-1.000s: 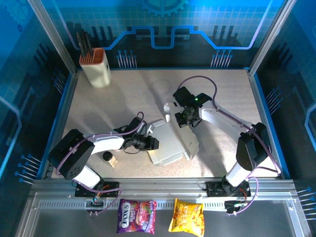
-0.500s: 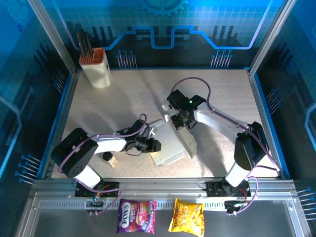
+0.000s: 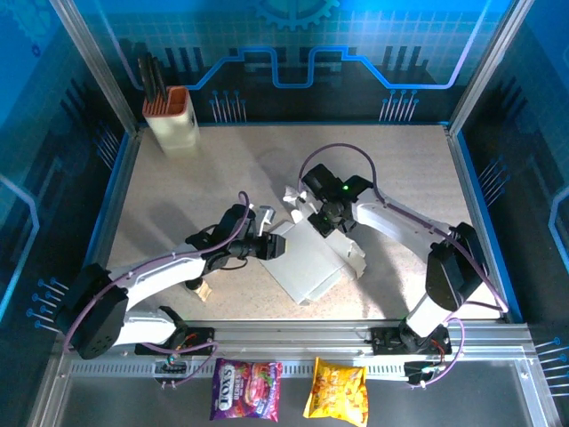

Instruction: Fold the paper box

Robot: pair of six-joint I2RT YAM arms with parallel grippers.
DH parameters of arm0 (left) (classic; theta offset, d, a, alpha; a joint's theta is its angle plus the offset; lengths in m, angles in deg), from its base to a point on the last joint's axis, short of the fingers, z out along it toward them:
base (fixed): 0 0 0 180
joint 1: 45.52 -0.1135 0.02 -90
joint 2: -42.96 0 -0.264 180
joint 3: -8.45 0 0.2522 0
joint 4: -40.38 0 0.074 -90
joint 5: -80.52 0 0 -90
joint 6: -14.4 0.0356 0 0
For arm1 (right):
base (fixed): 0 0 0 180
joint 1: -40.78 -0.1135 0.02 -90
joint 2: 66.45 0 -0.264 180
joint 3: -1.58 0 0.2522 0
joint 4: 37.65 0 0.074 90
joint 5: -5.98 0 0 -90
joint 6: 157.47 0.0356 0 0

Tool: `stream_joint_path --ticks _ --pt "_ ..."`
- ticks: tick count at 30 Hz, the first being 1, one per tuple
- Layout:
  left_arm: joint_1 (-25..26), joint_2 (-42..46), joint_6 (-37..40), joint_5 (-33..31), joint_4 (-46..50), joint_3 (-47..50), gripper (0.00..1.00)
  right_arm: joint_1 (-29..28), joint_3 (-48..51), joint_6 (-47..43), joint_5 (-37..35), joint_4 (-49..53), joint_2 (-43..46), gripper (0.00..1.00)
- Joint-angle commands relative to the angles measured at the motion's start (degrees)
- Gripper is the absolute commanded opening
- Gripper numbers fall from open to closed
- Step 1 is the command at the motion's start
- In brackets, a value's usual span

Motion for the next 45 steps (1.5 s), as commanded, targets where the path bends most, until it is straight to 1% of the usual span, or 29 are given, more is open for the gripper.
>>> stream_joint_path --ticks 1,5,8,11,13,17,20,25,28,30,33,36,40,43,45 --pt "-0.6 1.9 6.6 -5.7 2.7 -1.2 0.41 1.2 3.3 -12.0 6.3 0.9 2.0 0.01" --pt "-0.9 3.7 10.6 -7.6 -0.4 1.1 0.42 3.2 5.1 -20.0 10.5 -1.1 4.7 0.02" --pt "-0.9 5.2 14.0 -8.5 -4.3 3.9 0.43 4.0 6.2 -25.8 11.4 -1.5 5.7 0.03" --pt "-1.1 6.0 14.3 -11.3 -5.9 5.5 0.49 4.6 7.2 -31.7 13.2 -0.5 6.4 0.05" --pt "-1.3 5.6 14.5 -11.1 -7.8 6.5 0.55 5.2 7.5 -34.2 14.4 0.1 6.7 0.05" --pt "-1.6 2.8 16.1 -8.8 -13.2 8.1 0.61 6.6 6.9 -36.2 17.4 1.4 6.7 0.05" --pt "-1.5 -0.2 20.9 -4.7 -16.9 8.6 0.63 6.8 6.5 -36.5 18.1 2.2 6.2 0.05" --pt "-2.0 -4.4 22.9 -5.6 -23.6 9.3 0.66 6.9 6.8 -36.9 18.7 2.5 6.0 0.05" --pt "-2.9 -6.9 23.4 -4.6 -27.1 9.2 0.65 7.1 6.7 -36.8 18.9 2.7 6.0 0.04" --pt "-3.5 -8.1 23.7 -3.0 -29.2 9.3 0.64 7.2 6.7 -36.6 19.2 2.8 5.9 0.04" --pt "-3.8 -9.1 24.5 -0.8 -31.3 9.4 0.58 7.5 6.4 -36.0 19.1 2.8 5.8 0.04" --pt "-3.9 -8.7 24.7 1.1 -34.0 10.5 0.47 8.0 6.3 -34.4 19.0 2.4 5.7 0.03" --pt "-3.8 -8.6 24.7 2.6 -36.0 11.2 0.27 8.4 6.3 -31.7 18.9 1.8 6.1 0.02" --pt "-3.8 -9.1 24.0 3.9 -35.9 10.8 0.17 8.6 6.3 -29.4 18.8 1.0 6.6 0.0" --pt "-3.8 -9.3 23.6 4.9 -35.9 10.4 0.13 8.6 6.1 -27.5 18.6 0.5 6.7 0.0"
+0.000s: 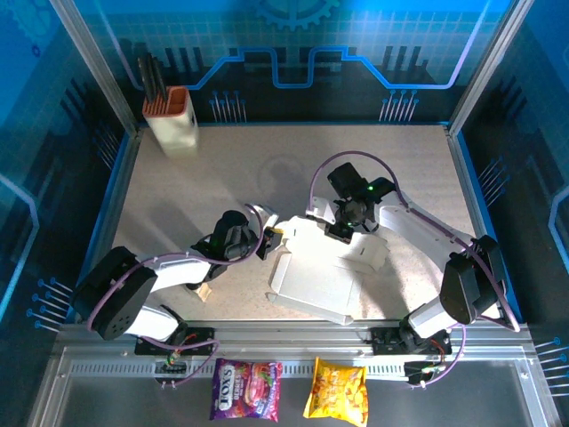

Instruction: Fold the paper box

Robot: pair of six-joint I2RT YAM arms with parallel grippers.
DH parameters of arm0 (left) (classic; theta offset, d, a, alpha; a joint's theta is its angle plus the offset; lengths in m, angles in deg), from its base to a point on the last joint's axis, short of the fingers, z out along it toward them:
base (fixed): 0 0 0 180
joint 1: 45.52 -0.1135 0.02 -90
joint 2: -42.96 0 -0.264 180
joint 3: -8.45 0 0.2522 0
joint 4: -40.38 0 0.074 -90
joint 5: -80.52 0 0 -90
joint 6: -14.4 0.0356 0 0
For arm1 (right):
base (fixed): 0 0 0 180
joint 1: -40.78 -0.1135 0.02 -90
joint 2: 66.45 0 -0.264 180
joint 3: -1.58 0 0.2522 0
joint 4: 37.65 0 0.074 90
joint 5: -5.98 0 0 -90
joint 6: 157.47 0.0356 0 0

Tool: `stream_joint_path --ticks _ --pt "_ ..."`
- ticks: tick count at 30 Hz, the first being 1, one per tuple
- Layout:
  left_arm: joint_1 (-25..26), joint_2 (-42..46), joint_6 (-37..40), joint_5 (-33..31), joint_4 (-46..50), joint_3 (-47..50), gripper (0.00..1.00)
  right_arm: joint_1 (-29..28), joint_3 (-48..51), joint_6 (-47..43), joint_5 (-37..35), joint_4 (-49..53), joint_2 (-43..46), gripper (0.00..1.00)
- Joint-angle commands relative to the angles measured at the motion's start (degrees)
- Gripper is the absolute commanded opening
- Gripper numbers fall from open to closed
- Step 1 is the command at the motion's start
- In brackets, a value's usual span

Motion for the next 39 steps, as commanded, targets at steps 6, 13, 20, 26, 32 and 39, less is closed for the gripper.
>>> stream_joint_path --ticks 6,13,20,26,32,39 --pt "0.1 -0.2 -1.6 5.4 -0.4 -2.3 0.08 -0.1 0.2 11.3 -2.3 -3.2 1.2 0.0" --pt "0.4 0.2 -2.2 4.7 1.7 -3.4 0.08 -4.1 -0.8 20.9 -6.6 -5.8 0.1 0.0" --pt "0.5 -1.1 -2.0 1.9 3.1 -3.3 0.09 -9.3 -6.2 32.2 -15.6 -1.3 -4.9 0.0" --pt "0.5 -2.7 -2.0 -1.0 3.2 -2.9 0.1 -12.4 -9.8 40.9 -19.4 4.0 -8.5 0.0" --pt "0.5 -4.2 -1.7 -3.6 2.6 -2.3 0.12 -14.4 -9.9 42.9 -21.3 3.9 -8.5 0.0" --pt "0.3 -5.2 0.1 -6.5 2.8 -2.2 0.14 -15.9 -7.5 42.5 -22.3 2.1 -7.4 0.0"
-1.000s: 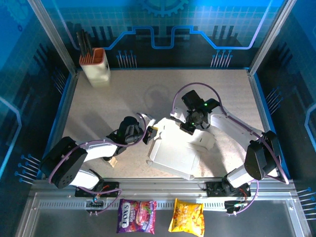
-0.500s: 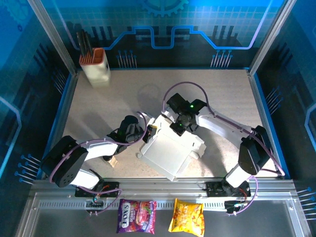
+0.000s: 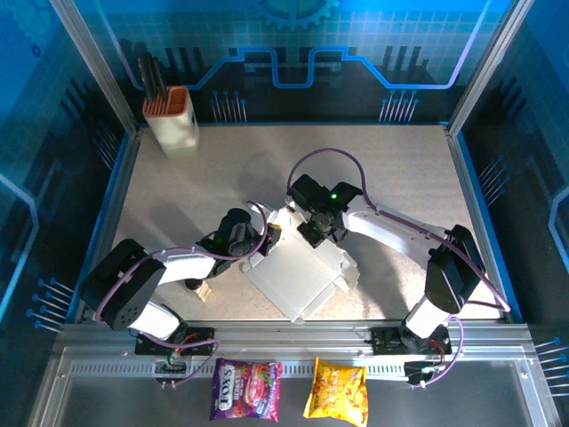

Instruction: Fold the paper box

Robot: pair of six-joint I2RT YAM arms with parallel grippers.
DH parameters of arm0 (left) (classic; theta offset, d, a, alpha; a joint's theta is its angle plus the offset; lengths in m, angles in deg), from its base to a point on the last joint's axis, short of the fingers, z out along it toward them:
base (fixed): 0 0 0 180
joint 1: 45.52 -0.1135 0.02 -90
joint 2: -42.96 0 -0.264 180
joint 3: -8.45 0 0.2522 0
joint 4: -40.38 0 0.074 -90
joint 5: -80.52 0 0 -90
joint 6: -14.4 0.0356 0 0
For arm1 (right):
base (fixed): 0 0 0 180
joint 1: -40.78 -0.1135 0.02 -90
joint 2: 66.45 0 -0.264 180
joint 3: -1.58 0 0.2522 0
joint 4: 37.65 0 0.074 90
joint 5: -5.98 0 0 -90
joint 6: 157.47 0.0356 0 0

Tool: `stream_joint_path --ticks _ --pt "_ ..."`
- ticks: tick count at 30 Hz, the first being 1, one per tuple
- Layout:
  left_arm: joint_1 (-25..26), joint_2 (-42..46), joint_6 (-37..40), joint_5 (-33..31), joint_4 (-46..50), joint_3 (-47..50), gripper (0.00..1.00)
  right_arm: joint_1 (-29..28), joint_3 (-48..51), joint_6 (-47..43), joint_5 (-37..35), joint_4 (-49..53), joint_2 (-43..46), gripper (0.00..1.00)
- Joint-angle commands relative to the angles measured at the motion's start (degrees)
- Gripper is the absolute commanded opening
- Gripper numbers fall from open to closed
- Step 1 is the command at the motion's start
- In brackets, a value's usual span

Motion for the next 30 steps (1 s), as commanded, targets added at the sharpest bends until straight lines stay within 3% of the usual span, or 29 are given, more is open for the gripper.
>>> stream_joint_path --ticks 1,10,22,30 --pt "0.3 -1.4 1.6 -0.6 1.6 -0.1 0.13 -1.1 2.0 1.3 -3.0 -2.1 -0.3 0.0" --pt "0.1 -1.3 1.8 -0.1 -1.5 2.0 0.14 -1.9 5.7 0.7 -3.9 -3.5 -0.3 0.0" --pt "-1.8 10.4 -0.1 3.6 2.7 2.4 0.36 -2.0 6.3 0.8 -2.2 -4.2 -0.4 0.0" --pt "-5.8 18.1 -5.7 4.7 9.2 0.0 0.47 -2.0 6.3 0.8 -1.7 -4.2 0.0 0.0"
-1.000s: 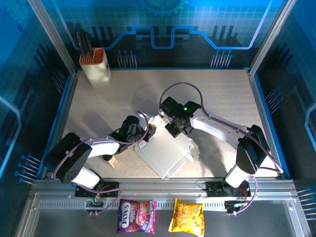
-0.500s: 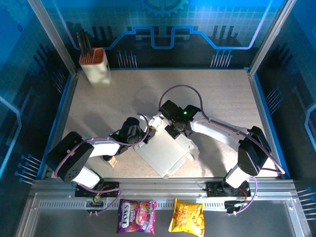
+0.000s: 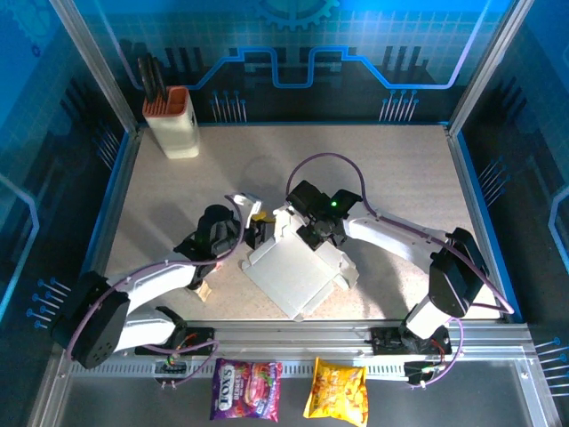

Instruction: Fold the paper box

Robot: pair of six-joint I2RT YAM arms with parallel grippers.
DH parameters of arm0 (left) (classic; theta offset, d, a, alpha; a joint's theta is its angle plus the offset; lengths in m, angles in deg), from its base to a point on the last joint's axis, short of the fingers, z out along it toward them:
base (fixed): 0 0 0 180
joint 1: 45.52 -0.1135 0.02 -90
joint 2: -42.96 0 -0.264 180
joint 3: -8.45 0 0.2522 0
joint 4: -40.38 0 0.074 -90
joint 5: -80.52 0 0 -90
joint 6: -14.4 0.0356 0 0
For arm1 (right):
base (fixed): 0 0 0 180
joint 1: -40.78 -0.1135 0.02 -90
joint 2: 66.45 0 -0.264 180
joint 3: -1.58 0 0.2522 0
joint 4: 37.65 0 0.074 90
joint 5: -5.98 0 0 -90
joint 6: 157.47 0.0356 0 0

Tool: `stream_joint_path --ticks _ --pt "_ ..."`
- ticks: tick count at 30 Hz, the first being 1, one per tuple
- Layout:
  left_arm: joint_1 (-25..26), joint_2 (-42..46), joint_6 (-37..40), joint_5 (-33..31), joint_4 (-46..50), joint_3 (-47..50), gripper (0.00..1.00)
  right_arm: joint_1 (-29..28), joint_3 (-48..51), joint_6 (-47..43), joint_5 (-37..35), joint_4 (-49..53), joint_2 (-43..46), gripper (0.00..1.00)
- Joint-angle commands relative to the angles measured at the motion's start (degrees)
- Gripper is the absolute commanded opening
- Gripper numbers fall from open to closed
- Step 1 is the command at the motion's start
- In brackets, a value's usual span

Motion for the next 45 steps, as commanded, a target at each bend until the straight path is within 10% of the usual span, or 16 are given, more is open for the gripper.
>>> stream_joint_path --ticks 1,18,45 --pt "-1.9 2.4 -4.3 1.6 6.0 -2.7 0.49 -0.7 2.4 0.9 1.4 0.4 -1.5 0.0" --pt "-7.5 -10.3 -25.1 16.2 24.5 -24.0 0.46 -0.7 2.5 1.9 2.8 0.0 -1.4 0.0" --pt "-4.2 -18.8 -25.6 22.9 34.0 -32.7 0.3 -0.9 1.3 1.9 2.8 0.3 -2.3 0.0"
